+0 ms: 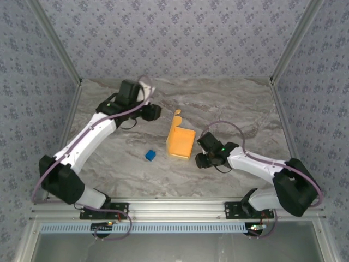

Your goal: Fold the paper box

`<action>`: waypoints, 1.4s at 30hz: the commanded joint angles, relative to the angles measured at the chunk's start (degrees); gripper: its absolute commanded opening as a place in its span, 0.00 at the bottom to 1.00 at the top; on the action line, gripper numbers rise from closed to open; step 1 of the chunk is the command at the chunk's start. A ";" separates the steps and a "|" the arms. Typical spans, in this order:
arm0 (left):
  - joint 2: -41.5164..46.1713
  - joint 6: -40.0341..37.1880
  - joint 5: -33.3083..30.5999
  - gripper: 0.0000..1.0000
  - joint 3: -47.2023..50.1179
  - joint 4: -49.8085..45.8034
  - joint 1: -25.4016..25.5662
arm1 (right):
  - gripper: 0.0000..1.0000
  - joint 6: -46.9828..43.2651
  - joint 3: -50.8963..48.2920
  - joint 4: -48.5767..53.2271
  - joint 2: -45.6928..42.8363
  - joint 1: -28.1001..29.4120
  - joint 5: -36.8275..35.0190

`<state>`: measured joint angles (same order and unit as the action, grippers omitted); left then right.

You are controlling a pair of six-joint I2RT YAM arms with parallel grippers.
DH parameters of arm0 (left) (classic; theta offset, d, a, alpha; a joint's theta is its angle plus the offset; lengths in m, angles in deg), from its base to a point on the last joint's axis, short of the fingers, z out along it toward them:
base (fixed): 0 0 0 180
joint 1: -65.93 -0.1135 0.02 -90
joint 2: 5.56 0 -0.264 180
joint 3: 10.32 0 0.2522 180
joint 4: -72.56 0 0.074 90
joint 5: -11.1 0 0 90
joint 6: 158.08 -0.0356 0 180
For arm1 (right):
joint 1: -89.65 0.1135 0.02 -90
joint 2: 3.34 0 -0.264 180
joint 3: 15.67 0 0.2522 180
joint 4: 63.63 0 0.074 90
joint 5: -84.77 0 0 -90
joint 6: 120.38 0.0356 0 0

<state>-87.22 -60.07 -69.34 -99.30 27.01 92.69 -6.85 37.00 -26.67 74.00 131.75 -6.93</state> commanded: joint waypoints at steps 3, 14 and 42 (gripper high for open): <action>7.71 13.53 -0.20 0.57 15.34 11.70 -5.25 | 0.34 1.61 1.55 -7.34 5.16 2.29 -0.15; 14.63 18.51 0.23 0.67 36.26 15.00 -11.65 | 0.26 6.18 2.78 -17.36 9.84 7.50 -3.65; 15.38 10.81 -4.00 0.79 47.24 26.54 6.89 | 0.40 2.49 11.23 -19.14 13.08 7.12 -3.55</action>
<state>-70.50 -44.79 -71.19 -51.78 49.72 98.03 -3.40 49.66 -49.68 92.23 140.08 -8.32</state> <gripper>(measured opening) 0.789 0.395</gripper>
